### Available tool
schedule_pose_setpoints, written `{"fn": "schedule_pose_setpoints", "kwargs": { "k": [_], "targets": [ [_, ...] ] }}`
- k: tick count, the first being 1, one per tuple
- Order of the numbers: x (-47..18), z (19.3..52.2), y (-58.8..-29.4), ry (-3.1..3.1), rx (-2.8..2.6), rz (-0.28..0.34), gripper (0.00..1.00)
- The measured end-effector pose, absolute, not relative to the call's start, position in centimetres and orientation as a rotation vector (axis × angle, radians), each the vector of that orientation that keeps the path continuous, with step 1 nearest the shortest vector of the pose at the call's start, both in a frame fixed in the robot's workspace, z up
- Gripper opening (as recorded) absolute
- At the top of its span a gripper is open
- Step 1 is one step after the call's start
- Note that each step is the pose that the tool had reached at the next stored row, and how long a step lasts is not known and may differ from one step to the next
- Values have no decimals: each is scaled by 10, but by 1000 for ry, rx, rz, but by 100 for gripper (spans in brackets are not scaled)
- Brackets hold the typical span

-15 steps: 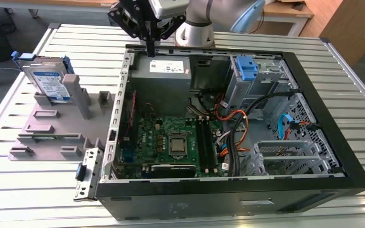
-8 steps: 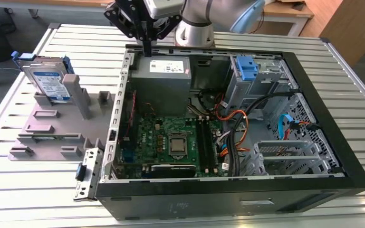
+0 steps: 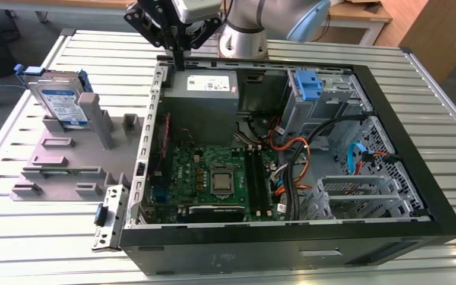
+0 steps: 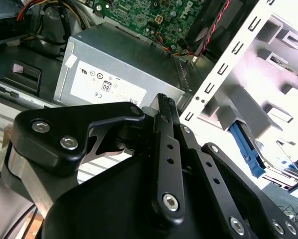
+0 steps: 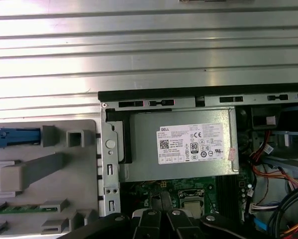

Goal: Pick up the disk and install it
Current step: 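Reach for the disk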

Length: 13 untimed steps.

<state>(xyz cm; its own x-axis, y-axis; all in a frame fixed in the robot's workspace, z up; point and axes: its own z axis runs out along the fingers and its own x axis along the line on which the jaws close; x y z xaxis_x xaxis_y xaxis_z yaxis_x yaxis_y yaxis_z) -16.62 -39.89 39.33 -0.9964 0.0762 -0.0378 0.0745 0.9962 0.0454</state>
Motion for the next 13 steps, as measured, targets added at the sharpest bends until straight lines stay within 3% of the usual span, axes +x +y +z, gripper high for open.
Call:
{"fn": "schedule_pose_setpoints", "kwargs": {
  "k": [13],
  "targets": [
    [-167, 393, -399, 3099, 117, 68, 11]
  ]
}}
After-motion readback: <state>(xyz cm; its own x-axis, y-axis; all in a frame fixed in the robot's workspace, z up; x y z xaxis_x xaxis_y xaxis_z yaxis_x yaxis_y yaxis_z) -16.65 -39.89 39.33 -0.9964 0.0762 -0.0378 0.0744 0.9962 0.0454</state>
